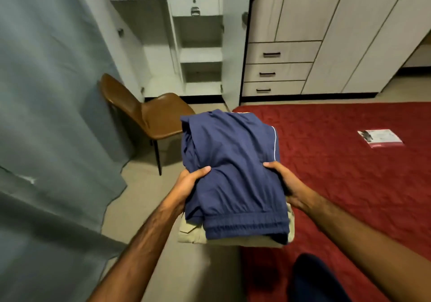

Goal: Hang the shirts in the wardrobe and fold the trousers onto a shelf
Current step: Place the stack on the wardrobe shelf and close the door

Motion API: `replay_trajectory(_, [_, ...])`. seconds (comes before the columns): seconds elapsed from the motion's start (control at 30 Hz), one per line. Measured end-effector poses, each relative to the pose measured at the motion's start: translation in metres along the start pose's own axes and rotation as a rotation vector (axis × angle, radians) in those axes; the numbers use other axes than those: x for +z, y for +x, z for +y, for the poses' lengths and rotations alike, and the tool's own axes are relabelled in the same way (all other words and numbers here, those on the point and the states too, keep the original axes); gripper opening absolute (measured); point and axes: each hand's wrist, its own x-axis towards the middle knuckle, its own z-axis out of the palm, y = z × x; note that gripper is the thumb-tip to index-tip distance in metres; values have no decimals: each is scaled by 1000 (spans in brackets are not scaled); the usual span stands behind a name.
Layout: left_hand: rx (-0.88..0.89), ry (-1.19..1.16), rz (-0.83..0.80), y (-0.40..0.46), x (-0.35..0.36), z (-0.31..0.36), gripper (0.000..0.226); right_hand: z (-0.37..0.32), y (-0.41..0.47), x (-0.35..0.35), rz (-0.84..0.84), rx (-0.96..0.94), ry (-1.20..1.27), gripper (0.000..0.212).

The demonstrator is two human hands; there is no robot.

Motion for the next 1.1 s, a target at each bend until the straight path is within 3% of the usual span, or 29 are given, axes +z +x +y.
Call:
replay_trajectory(0.23, [100,118,130,50,-60,70,40,-60,70,81,-62,-155,-144,28])
replay_trajectory(0.37, [118,128,184,118,-83,87,52,-90,137,108,-53,-197,-151,32])
replay_trajectory(0.57, [141,126,187,256,-102,136,52,-163,266,130,-72,-217,-150,40])
replay_trajectory(0.77, [178,107,198,409,-99,213,44,-287,402,149,-120,-238,-156,42])
replay_trajectory(1.1, [207,45,206,631,-111,339,68,-476,587,192,-145,-313,-208,44])
